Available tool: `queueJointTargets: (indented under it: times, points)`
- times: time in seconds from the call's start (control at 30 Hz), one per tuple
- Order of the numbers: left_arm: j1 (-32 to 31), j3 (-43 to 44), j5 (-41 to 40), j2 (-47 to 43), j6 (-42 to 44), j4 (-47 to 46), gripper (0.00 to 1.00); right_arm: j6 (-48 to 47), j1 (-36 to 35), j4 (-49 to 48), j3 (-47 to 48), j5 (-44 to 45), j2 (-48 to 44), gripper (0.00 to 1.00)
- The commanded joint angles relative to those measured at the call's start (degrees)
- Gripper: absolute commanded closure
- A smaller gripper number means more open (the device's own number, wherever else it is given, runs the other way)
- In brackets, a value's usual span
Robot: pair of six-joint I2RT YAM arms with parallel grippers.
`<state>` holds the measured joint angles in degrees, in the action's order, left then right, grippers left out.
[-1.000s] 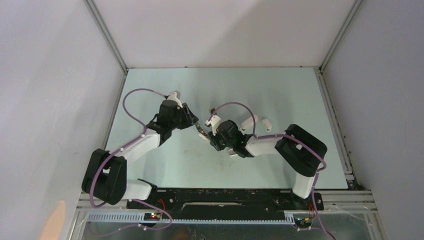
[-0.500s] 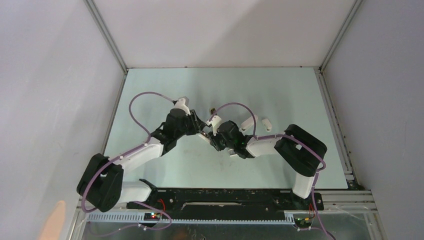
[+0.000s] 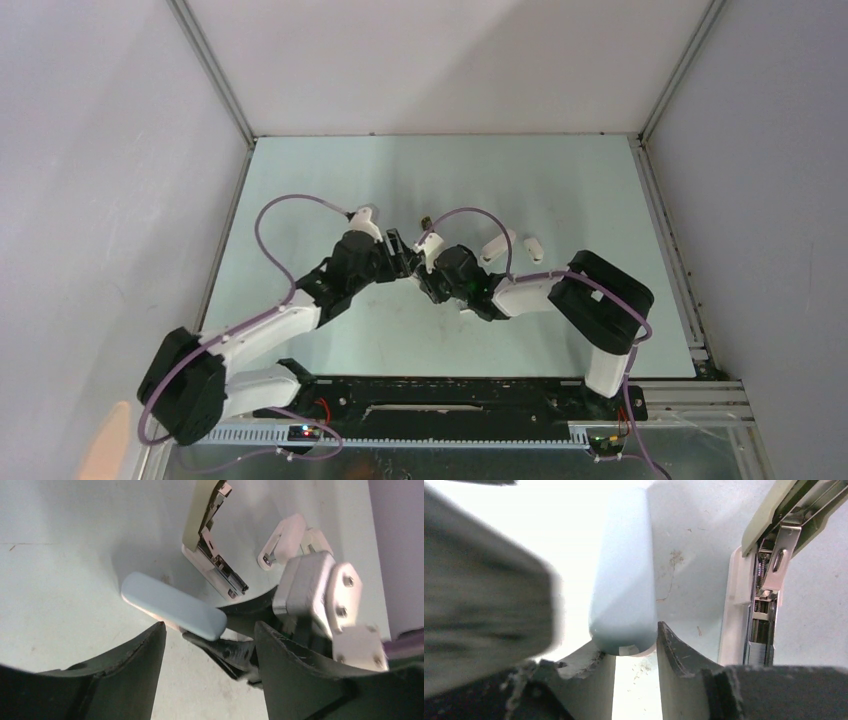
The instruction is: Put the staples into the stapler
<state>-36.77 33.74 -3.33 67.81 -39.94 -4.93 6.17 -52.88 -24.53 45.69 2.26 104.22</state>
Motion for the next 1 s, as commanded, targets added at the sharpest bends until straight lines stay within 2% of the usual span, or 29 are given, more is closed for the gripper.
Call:
queueJointTargets:
  times: [0.0,0.23,0.4,0.5,0.67,0.97]
  points:
    - [-1.0,-0.4,-3.2,-9.4,-0.5,6.6,0.27,2.1,-1.2,3.2,-1.0,1.4,-1.4,0.72]
    - [-0.8,1.9,-11.8,-27.6,3.7,22.9,0.11,4.0,-3.2,11.3,-1.0,5.2,-7.0,0.41]
    - [-0.7,4.8,-18.4,-40.4,8.5,35.5,0.01,7.0,-5.3,19.5,-0.6,6.5,-13.8,0.27]
    - [-0.5,7.0,-21.6,-47.0,11.6,41.4,0.00,8.8,-5.9,28.7,2.6,6.8,-17.1,0.26]
    - [-0.6,11.0,-22.6,-55.0,17.2,47.3,0.00,9.5,-6.0,42.9,11.7,7.9,-16.8,0.26]
    - [-0.6,7.8,-19.5,-61.7,25.6,44.3,0.00,4.7,-4.4,58.3,31.7,6.9,-3.7,0.31]
